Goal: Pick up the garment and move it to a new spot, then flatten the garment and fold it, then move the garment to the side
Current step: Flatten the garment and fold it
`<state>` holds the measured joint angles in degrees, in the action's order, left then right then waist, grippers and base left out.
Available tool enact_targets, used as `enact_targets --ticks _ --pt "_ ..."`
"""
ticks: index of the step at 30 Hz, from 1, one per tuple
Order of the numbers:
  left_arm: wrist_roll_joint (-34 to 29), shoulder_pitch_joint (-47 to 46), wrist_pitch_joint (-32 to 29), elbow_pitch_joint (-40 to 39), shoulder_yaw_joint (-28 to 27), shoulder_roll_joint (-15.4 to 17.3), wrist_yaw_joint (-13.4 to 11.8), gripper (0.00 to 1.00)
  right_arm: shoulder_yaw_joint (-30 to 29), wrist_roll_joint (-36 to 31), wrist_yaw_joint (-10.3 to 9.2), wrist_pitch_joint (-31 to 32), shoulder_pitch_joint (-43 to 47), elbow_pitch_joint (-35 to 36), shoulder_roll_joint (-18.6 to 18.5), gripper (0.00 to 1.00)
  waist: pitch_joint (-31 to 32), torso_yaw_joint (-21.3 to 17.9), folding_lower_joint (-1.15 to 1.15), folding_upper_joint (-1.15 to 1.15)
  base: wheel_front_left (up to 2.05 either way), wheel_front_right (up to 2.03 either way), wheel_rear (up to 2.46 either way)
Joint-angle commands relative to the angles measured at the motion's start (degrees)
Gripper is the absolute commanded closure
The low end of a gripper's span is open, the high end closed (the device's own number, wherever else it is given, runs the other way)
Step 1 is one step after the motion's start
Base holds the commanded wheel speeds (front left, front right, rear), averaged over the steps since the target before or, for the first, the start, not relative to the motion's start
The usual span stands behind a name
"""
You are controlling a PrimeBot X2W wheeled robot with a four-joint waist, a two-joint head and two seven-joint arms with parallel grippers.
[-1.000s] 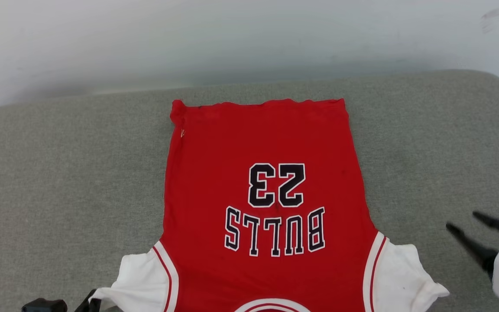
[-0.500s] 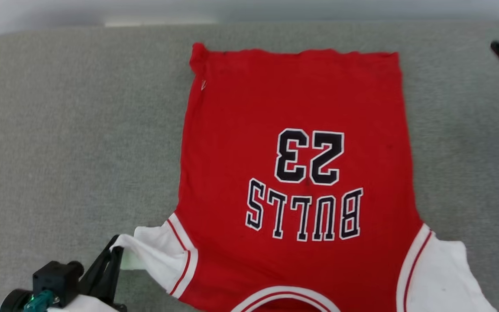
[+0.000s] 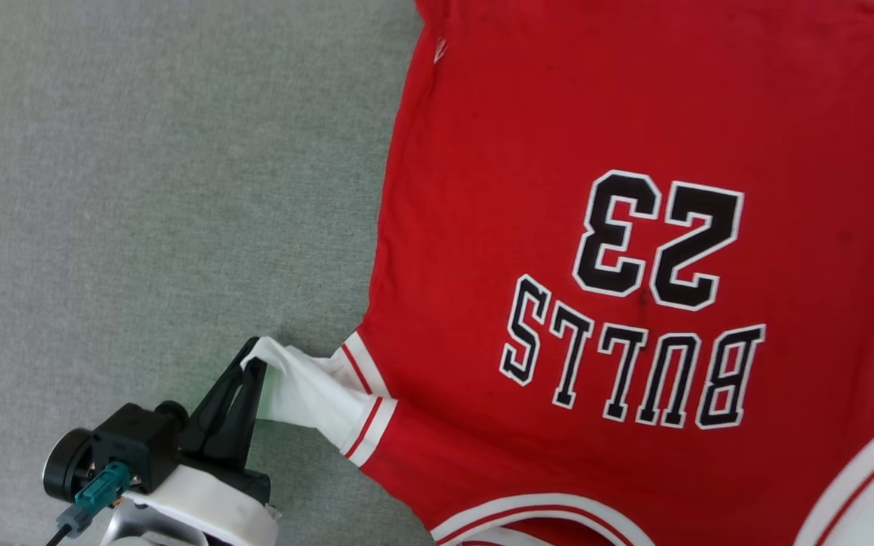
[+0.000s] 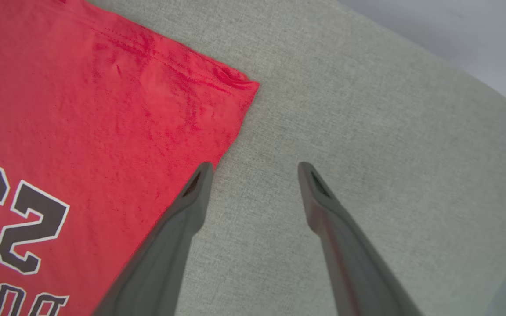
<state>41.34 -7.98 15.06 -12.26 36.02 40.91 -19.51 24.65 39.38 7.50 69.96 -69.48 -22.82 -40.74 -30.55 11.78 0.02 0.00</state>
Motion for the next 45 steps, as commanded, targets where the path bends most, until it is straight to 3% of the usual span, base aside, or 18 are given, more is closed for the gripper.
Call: enact_targets --ticks 1,5,13,14,15,21,28,37,45 --pt "-0.71 -1.24 0.15 0.28 -0.29 -0.63 0.33 1.0 -0.56 -1.12 -0.02 1.06 -1.09 -0.76 0.94 0.0 -3.44 2.95 -0.02 0.0 0.0 0.0 0.0" --pt "-2.55 -2.53 0.15 0.43 -1.07 -2.98 1.32 1.0 -2.8 -4.39 -0.02 3.5 0.46 -2.86 3.31 0.0 -6.81 4.56 -0.02 0.0 0.0 0.0 0.0" --pt "-4.45 -2.44 0.15 0.05 -2.74 -4.3 2.08 1.0 -2.84 -4.3 -0.01 3.06 8.37 -3.36 4.74 0.0 -8.16 4.82 -0.02 0.0 0.0 0.0 0.0" --pt "-4.65 -2.45 0.15 -0.03 -2.88 -4.41 2.22 1.0 -2.9 -4.32 -0.01 2.8 8.85 -2.99 4.54 0.55 -8.16 4.77 -0.02 0.0 0.0 0.0 0.0" --pt "-4.95 -2.43 0.15 -0.13 -3.13 -4.56 2.31 1.0 -3.25 -4.16 -0.01 2.54 8.89 -2.56 4.4 1.0 -8.07 4.66 -0.02 0.0 0.0 0.0 0.0" --pt "-5.5 -0.67 0.15 0.47 -4.52 -5.02 2.54 1.0 -3.14 -4.54 -0.01 -0.41 6.26 0.74 3.63 1.0 -4.92 2.9 -0.02 0.0 0.0 0.0 0.0" --pt "-5.97 2.5 0.15 1.06 -5.98 -4.63 2.26 1.0 -0.4 -0.38 -0.02 -3.32 5.74 3.61 3.01 1.0 2.24 -0.52 -0.02 0.0 0.0 0.0 0.0" --pt "-5.14 7.13 -0.19 0.63 -6.77 -2.83 0.65 1.0 4.84 8.54 -0.02 -7.25 15.5 11.62 -4.83 1.0 9.95 -5.23 -0.02 0.0 0.0 0.0 0.0" --pt "-4.2 11.13 -0.53 -0.34 -7.67 -1.41 -1.17 1.0 1.95 16.47 -0.03 -15.47 35.19 21.35 -14.2 1.0 14.44 -8.33 -0.02 0.0 0.0 0.0 0.0"
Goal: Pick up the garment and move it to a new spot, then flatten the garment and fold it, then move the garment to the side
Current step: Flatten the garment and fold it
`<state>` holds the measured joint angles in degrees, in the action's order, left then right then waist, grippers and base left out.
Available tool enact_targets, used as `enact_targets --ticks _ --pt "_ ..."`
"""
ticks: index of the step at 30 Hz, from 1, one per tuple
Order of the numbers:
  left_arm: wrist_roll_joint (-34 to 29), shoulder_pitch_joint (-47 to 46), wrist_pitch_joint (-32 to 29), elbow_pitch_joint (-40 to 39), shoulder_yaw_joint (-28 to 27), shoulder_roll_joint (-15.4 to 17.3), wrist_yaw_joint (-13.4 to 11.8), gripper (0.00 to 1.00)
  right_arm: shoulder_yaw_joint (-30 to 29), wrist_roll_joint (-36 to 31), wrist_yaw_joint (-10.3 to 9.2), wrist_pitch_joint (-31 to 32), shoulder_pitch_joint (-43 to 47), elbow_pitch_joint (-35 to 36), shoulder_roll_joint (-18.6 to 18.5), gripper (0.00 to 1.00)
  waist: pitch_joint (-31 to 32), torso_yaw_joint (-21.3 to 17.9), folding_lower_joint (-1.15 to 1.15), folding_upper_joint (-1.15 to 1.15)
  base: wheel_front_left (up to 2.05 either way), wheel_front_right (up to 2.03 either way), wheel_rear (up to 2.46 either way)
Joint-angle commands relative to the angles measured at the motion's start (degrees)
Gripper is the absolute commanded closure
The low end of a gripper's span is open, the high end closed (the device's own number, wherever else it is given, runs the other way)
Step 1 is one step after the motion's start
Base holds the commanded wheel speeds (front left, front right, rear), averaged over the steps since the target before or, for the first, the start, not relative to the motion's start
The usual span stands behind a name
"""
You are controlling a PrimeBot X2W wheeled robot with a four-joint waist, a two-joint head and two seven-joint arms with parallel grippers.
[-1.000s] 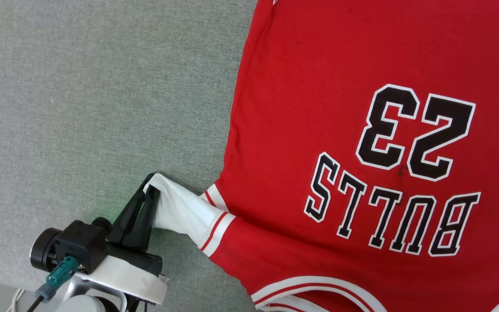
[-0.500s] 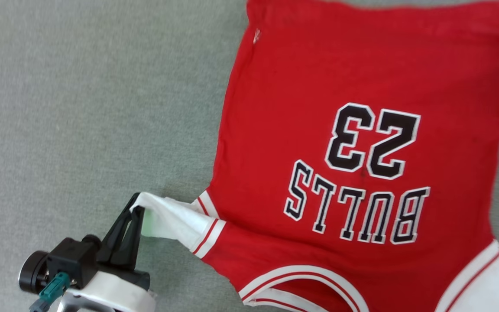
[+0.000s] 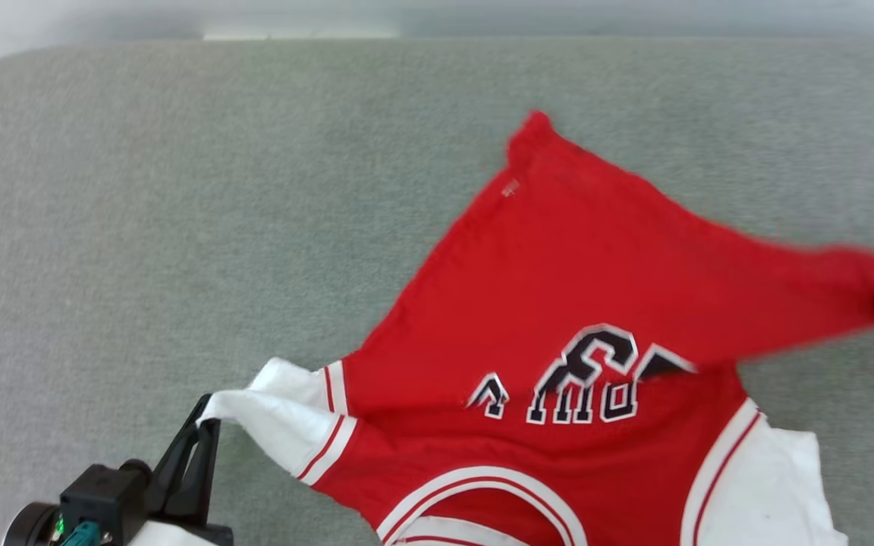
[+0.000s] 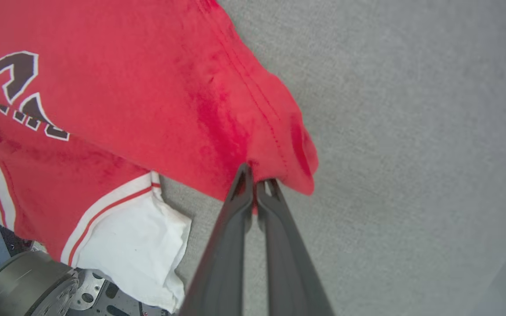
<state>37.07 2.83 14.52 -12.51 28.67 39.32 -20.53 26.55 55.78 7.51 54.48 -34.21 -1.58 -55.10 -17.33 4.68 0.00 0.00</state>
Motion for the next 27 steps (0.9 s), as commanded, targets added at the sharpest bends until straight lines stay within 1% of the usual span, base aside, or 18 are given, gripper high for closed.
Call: enact_targets --ticks 1,4,9,10,11,17,18,19,20,22,27 --pt "0.25 0.89 0.02 -0.23 -0.5 0.47 -0.36 1.0 -0.55 0.49 -0.03 -1.07 2.94 0.83 -0.92 1.0 1.57 -1.63 0.0 0.0 0.0 0.0 0.0" --pt "0.42 2.24 0.06 -0.86 -0.84 1.02 -0.99 1.0 -2.17 0.41 -0.04 -4.3 11.78 1.55 -3.57 1.0 2.23 -2.45 0.0 0.0 0.0 0.0 0.0" --pt "0.85 2.92 0.09 -1.3 -1.09 1.23 -1.23 1.0 -4.04 1.27 -0.04 -7.12 25.36 0.24 -4.22 1.0 2.47 -3.11 0.0 0.0 0.0 0.0 0.0" --pt "0.81 2.99 0.06 -1.4 -0.98 1.38 -1.06 1.0 -4.83 1.23 -0.03 -8.6 31.18 -0.56 -2.19 1.0 2.25 -3.41 0.0 0.0 0.0 0.0 0.0" --pt "0.81 2.91 0.04 -1.42 -0.94 1.43 -1.01 1.0 -4.85 1.03 -0.03 -8.98 32.94 -0.85 -1.53 1.0 2.18 -3.43 0.0 0.0 0.0 0.0 0.0" --pt "0.5 2.16 -0.11 -1.26 -0.7 1.34 -1.18 1.0 -7.4 -0.03 -0.04 -11.51 38.36 -2.57 3.14 1.0 1.83 -3.48 0.0 0.0 0.0 0.0 0.0" --pt "0.59 2.25 -0.11 -1.22 -0.79 1.34 -1.27 1.0 -8.46 -0.65 -0.04 -12.08 38.06 -2.52 3.56 0.82 1.83 -3.62 0.0 0.0 0.0 0.0 0.0" --pt "0.63 2.37 -0.11 -1.18 -0.87 1.38 -1.32 1.0 -9.56 -1.84 -0.06 -12.72 37.15 -2.06 3.25 0.03 1.85 -3.73 0.0 0.0 0.0 0.0 0.0" --pt "0.67 2.58 -0.09 -1.15 -0.97 1.42 -1.55 1.0 -10.91 -2.35 -0.07 -13.39 35.78 -1.58 3.48 0.0 1.95 -3.95 0.0 0.0 0.0 0.0 0.0" --pt "0.58 2.8 -0.07 -1.29 -0.89 1.31 -1.73 1.0 -13.28 -2.71 -0.03 -13.83 34.21 -0.78 4.1 0.0 2.09 -4.12 0.0 0.0 0.0 0.0 0.0" --pt "0.36 2.46 -0.17 -1.8 -0.43 1.07 -1.77 1.0 -17.97 -4.53 -0.03 -13.27 27.54 5.59 3.14 0.0 1.81 -3.93 0.0 0.0 0.0 0.0 0.0"
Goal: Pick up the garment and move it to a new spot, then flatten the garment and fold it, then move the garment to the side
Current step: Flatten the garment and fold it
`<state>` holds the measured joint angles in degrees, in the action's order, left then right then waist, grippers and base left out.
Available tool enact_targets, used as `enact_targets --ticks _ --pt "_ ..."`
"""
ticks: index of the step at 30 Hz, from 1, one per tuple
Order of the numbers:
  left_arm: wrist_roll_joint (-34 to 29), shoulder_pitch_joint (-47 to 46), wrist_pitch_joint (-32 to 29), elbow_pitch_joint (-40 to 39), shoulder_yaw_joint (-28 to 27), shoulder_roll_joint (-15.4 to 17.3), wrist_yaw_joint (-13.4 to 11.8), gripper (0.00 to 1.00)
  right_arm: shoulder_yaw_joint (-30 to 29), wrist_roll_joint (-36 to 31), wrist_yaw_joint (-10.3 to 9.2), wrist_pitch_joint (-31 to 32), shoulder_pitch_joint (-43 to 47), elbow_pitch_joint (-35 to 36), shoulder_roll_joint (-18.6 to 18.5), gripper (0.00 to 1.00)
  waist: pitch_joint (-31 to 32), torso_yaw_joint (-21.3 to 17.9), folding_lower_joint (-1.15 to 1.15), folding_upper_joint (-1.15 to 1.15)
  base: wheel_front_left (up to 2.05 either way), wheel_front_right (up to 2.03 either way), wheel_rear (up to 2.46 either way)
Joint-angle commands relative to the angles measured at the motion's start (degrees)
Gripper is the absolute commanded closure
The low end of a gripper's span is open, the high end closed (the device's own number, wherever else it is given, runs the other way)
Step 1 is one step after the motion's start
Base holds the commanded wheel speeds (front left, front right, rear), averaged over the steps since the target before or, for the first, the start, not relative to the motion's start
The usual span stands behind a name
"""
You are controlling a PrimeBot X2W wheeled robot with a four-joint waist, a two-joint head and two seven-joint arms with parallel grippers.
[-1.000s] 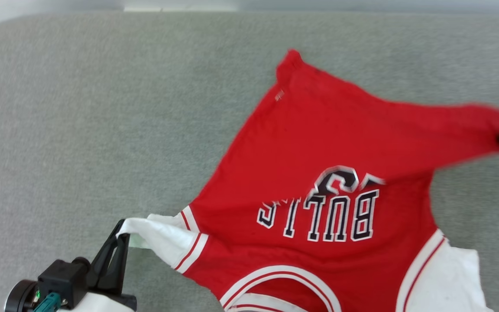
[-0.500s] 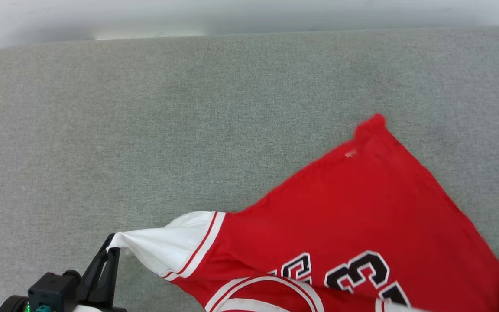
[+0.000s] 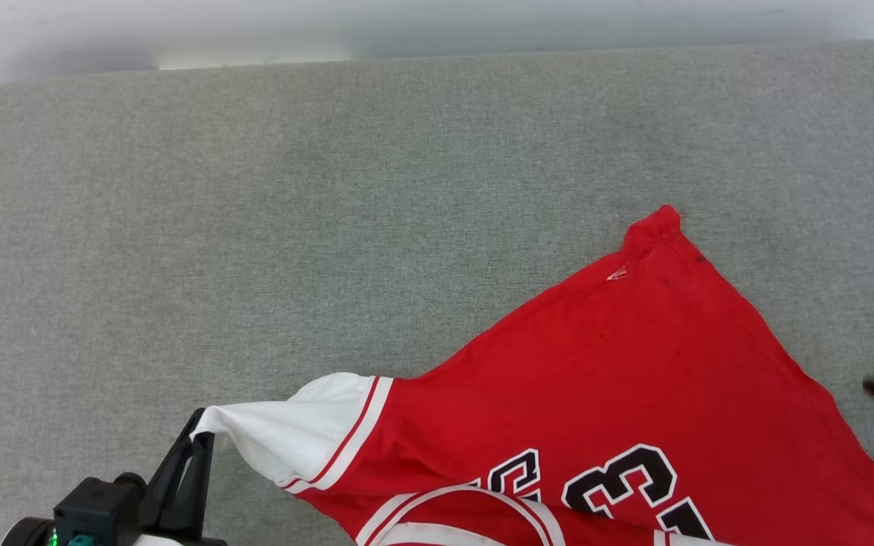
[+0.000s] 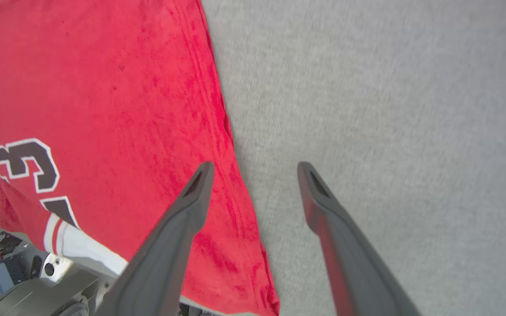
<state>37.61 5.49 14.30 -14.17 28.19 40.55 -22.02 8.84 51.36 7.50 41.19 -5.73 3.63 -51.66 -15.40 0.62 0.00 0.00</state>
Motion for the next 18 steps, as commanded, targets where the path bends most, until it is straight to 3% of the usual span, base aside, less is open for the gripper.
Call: enact_targets --ticks 1,5,9,18 --pt "-0.3 -0.45 0.02 -0.23 0.1 -0.14 -0.26 1.0 -0.8 -0.35 -0.02 0.35 -2.47 1.65 -0.22 0.0 -0.34 0.3 0.0 0.0 0.0 0.0 0.0" --pt "-0.9 -1.77 -0.11 -0.49 0.5 -0.46 0.07 1.0 -0.28 -2.0 -0.02 3.54 -9.63 5.55 -0.63 0.0 -1.54 1.4 0.0 0.0 0.0 0.0 0.0" --pt "-1.78 -3.64 -0.29 -0.47 1.37 -0.91 0.7 1.0 4.09 -3.53 -0.02 8.89 -17.42 6.53 0.01 0.0 -3.15 2.99 0.0 0.0 0.0 0.0 0.0" --pt "-3.26 -7.35 -0.72 0.04 2.85 -2.05 1.71 1.0 16.25 -7.01 -0.02 19.23 -33.85 -1.05 2.96 0.0 -7.32 6.55 0.0 0.0 0.0 0.0 0.0"
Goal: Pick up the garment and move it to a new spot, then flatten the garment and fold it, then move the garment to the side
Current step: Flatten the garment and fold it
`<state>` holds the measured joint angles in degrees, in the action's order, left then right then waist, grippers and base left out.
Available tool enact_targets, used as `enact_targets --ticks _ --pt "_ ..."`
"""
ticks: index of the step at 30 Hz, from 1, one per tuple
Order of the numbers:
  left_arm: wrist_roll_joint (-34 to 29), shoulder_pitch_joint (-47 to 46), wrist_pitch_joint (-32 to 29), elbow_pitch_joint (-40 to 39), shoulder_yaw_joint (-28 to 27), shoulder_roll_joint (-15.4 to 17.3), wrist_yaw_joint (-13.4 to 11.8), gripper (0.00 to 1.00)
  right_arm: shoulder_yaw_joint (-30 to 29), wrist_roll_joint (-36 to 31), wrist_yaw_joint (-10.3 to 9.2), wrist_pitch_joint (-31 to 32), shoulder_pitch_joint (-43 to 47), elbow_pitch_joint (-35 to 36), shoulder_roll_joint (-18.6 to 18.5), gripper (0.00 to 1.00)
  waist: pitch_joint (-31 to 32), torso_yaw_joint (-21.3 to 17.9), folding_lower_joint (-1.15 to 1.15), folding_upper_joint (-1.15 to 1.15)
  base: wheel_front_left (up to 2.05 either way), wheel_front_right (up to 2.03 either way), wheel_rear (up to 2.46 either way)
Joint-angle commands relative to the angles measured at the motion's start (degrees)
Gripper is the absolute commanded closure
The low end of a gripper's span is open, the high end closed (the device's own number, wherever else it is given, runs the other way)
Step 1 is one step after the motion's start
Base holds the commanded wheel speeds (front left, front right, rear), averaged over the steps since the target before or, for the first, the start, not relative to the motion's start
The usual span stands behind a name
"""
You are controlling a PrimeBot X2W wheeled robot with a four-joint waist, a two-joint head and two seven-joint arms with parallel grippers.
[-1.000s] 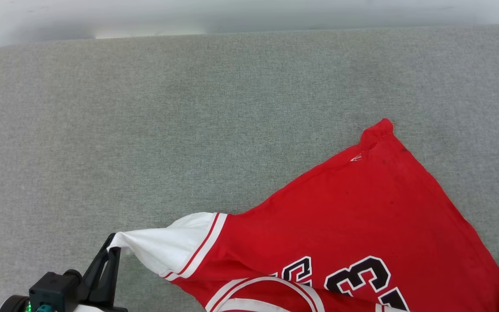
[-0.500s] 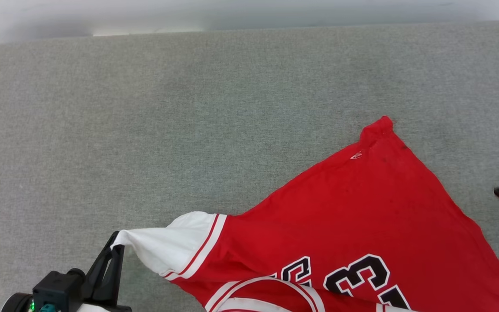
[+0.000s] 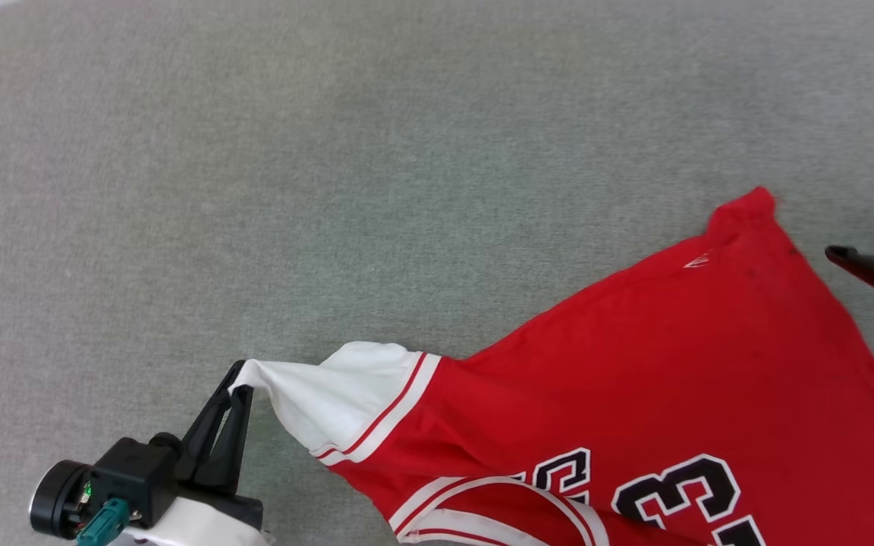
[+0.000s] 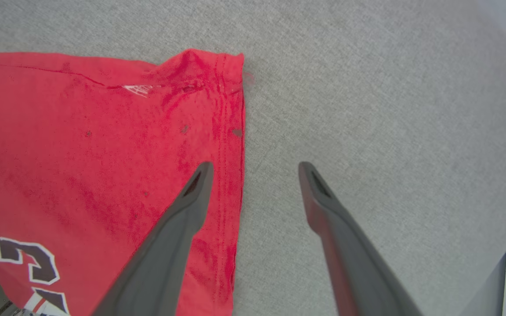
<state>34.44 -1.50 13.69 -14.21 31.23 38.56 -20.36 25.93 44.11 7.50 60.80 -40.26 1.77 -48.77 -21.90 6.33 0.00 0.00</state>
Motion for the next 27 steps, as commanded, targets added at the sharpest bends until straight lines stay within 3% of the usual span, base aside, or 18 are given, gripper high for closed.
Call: enact_targets --ticks 1,9,15,16,17,27 --pt "-0.32 -0.81 -0.1 0.16 0.02 -0.38 0.14 1.0 0.44 -0.07 -0.02 0.41 -1.34 -0.65 0.54 0.0 -1.38 1.27 0.0 0.0 0.0 0.0 0.0" --pt "-1.04 -3.98 0.24 1.62 1.02 -2.31 1.4 1.0 8.61 -2.79 -0.02 -0.32 -12.29 -13.04 6.16 0.0 -5.11 4.19 0.0 0.0 0.0 0.0 0.0" --pt "-1.07 -5.07 0.49 2.96 1.66 -3.36 2.15 1.0 16.27 -1.47 -0.01 -2.32 -11.68 -19.28 7.16 0.0 -6.08 5.39 0.0 0.0 0.0 0.0 0.0" --pt "-0.7 -4.98 0.56 3.84 1.64 -3.63 2.16 1.0 18.6 -0.15 -0.01 -4.39 -10.84 -21.57 6.58 0.75 -5.39 5.28 0.0 0.0 0.0 0.0 0.0" --pt "-0.58 -4.77 0.53 4.16 1.56 -3.65 2.11 1.0 18.86 0.42 -0.01 -5.4 -10.91 -22.04 6.52 1.0 -4.97 5.1 0.0 0.0 0.0 0.0 0.0" --pt "-0.58 -4.74 0.5 6.06 0.64 -2.25 2.48 1.0 21.01 2.34 -0.03 -21.93 -14.55 -21.38 6.45 1.0 3.2 1.26 0.0 0.0 0.0 0.0 0.0"
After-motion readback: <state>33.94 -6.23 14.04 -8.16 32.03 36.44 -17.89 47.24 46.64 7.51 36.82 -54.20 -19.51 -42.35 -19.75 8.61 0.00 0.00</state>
